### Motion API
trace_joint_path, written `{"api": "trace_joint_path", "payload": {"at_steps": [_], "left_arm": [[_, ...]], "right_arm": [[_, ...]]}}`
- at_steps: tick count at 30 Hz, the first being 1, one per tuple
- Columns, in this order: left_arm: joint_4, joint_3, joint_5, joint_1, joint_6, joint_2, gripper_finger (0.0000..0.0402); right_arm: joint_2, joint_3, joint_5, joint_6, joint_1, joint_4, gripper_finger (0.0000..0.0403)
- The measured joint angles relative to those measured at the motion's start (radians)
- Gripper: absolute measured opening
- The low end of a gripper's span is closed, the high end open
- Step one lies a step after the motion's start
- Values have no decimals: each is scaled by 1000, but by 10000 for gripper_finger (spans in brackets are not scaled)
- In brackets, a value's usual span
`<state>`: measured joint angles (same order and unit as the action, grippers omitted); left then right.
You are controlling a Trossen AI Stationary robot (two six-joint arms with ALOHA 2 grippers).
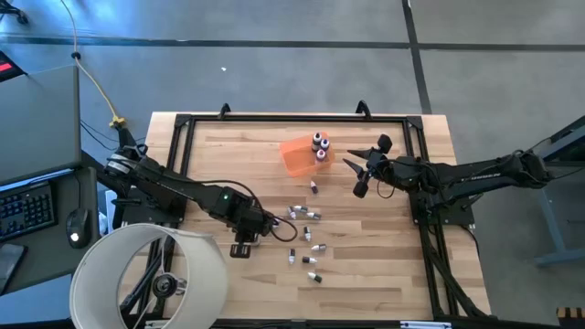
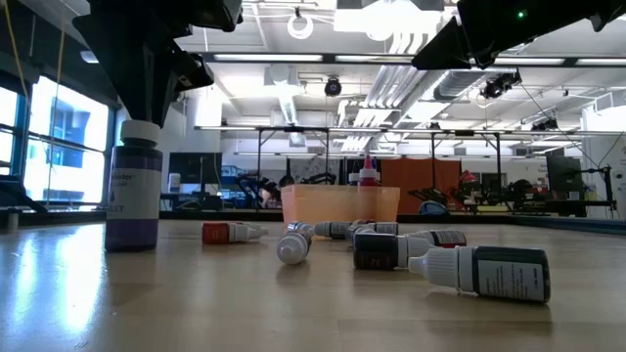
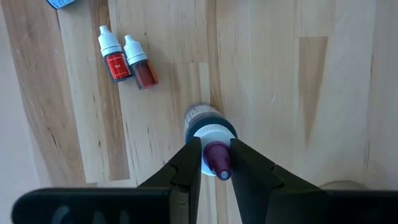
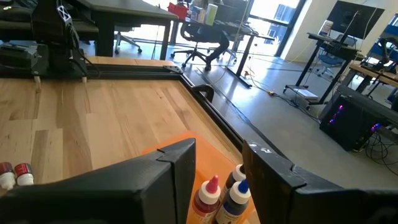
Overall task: Pick & Place food coloring
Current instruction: Put the big violet food coloring bottle into the orange bin
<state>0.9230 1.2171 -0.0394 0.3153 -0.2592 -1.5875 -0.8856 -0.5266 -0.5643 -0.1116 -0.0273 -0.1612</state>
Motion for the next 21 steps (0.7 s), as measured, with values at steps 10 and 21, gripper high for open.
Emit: {"api": "trace_joint_path", "payload": {"at_steps": [10, 21], "left_arm": [[0, 0, 5, 0, 0, 0, 69], [1, 0, 8, 0, 0, 0, 26]], "right_arm": [[0, 0, 0, 0, 0, 0, 126], [0, 0, 0, 0, 0, 0, 126]]}}
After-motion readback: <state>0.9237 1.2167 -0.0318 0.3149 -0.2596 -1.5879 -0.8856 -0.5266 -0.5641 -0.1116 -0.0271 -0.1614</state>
